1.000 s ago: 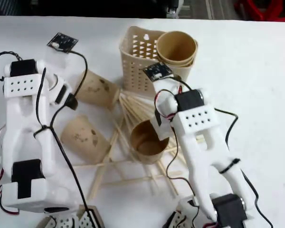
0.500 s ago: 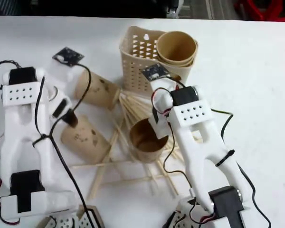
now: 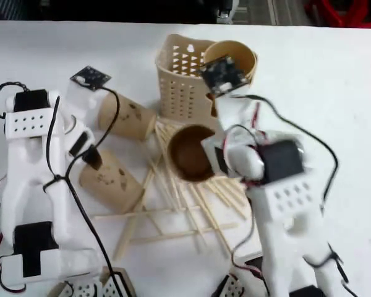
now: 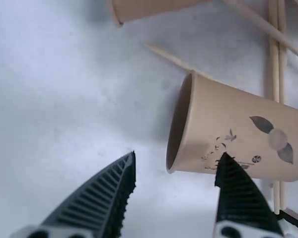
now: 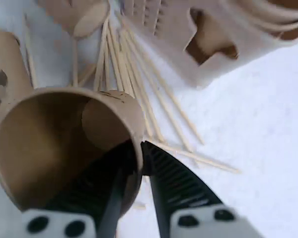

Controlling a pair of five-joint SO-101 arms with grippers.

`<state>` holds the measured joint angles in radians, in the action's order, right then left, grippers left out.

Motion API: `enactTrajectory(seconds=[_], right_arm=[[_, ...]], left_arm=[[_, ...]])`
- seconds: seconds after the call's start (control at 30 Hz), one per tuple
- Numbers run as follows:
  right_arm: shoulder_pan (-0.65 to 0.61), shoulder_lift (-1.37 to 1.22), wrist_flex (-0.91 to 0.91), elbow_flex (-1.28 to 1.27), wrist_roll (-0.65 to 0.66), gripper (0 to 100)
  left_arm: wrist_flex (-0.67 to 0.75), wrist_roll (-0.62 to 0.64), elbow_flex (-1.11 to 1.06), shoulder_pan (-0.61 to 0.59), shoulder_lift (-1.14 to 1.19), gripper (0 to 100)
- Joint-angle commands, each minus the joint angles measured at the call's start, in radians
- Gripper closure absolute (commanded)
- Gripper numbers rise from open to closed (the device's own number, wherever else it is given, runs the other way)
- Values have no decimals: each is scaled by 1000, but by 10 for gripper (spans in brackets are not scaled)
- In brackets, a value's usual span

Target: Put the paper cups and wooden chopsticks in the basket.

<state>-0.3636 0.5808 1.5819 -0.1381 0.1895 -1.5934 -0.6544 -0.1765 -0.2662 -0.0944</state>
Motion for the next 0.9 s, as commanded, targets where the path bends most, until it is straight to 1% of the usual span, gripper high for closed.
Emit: enactTrajectory(seconds=[0.0, 0.17, 0.33, 0.43, 0.73, 0.87], right_arm=[[36, 73, -5, 221, 3, 979], [108, 12, -70, 420, 3, 979], [182, -122, -182, 539, -5, 979], [211, -219, -240, 601, -6, 979], [232, -461, -269, 832, -8, 979], [234, -556, -268, 855, -8, 979]], left_arm=[[6, -2, 3, -7, -87, 740], [5, 43, 3, -5, -217, 740], [-9, 52, 2, -5, -326, 740], [-17, 86, 2, -5, -361, 740], [-5, 107, -44, -5, -369, 740], [21, 107, -75, -7, -369, 740]])
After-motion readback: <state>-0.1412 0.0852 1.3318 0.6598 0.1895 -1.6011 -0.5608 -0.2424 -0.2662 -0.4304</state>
